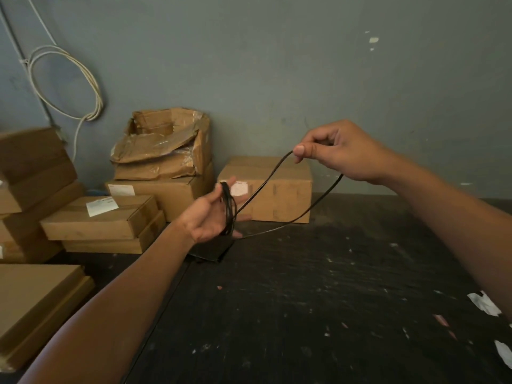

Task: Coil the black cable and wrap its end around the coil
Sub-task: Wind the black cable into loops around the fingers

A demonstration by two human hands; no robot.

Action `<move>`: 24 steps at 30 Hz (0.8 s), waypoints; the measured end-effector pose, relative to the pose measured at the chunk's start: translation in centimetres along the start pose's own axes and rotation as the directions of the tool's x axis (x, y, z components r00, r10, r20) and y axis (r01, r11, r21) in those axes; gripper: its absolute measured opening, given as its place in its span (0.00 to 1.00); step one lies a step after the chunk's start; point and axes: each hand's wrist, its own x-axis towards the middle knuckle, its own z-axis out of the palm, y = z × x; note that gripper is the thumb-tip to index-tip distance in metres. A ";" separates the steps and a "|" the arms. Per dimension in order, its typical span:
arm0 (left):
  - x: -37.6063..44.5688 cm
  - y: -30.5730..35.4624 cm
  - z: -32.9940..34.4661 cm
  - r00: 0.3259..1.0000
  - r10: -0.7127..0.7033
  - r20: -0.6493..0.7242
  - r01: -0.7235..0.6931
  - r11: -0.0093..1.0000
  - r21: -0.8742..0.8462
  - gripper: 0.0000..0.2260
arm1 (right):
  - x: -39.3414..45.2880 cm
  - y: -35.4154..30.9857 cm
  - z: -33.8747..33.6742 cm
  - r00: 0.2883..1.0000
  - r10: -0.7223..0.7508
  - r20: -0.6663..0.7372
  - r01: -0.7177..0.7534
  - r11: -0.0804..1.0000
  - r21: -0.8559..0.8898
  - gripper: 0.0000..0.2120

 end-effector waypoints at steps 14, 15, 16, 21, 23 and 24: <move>-0.9 -1.4 0.7 0.974 -0.141 0.176 0.109 0.977 0.182 0.19 | 0.4 1.9 0.7 0.995 0.067 -0.078 -0.064 0.997 0.030 0.06; -1.1 -1.6 1.3 0.954 -0.198 0.226 0.143 0.961 0.238 0.19 | 0.6 2.1 0.7 0.992 0.075 -0.101 -0.075 0.997 0.008 0.05; -1.3 -1.8 1.9 0.929 -0.253 0.269 0.172 0.941 0.291 0.20 | 0.8 2.4 0.7 0.990 0.074 -0.116 -0.077 0.997 -0.018 0.05; -2.5 -2.2 5.5 0.770 -0.469 0.432 0.210 0.826 0.523 0.23 | 0.7 3.2 0.9 0.990 0.024 -0.137 -0.044 0.989 -0.142 0.01; -3.0 -2.1 6.7 0.715 -0.497 0.492 0.193 0.816 0.544 0.24 | 0.5 3.6 1.0 0.989 0.042 -0.142 -0.065 0.985 -0.163 0.01; -3.2 -2.0 7.1 0.688 -0.494 0.532 0.181 0.827 0.533 0.24 | 0.4 3.8 1.0 0.988 0.057 -0.143 -0.081 0.983 -0.166 0.03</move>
